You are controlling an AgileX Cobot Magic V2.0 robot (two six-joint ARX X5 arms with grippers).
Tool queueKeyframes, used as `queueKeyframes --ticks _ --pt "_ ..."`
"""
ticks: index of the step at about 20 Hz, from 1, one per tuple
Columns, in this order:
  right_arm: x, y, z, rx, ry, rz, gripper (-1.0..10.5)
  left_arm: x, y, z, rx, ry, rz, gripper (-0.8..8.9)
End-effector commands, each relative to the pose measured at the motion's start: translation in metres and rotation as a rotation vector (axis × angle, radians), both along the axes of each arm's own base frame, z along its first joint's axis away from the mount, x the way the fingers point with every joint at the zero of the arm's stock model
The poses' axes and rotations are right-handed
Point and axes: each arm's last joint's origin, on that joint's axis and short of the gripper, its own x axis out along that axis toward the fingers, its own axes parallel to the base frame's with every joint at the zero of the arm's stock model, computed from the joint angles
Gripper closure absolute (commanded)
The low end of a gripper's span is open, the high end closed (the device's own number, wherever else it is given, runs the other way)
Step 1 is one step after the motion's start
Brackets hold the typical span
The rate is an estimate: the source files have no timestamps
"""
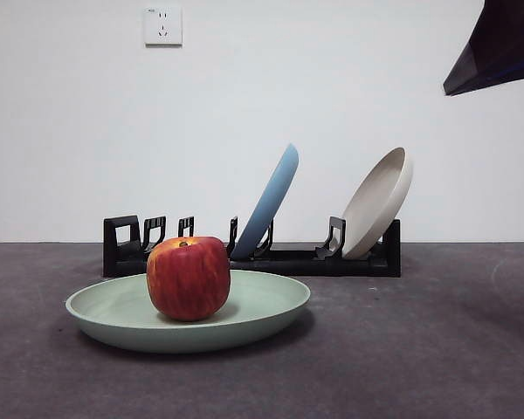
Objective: Take the green plate from the plate rack,put the plate on the table,take the apple from the table,put the apple in the plate
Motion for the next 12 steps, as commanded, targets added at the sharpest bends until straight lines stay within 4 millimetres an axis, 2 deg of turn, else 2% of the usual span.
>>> queueKeyframes --ticks 1,5,12 --pt "0.0 0.0 -0.002 0.004 0.003 -0.006 9.6 0.001 0.0 -0.019 0.009 0.012 -0.001 8.16" --pt "0.0 0.0 -0.002 0.004 0.003 -0.006 9.6 0.001 0.0 -0.033 0.004 0.035 -0.002 8.16" --pt "0.0 0.0 -0.002 0.0 0.008 -0.006 9.6 -0.002 0.0 -0.035 0.018 0.042 -0.005 8.16"
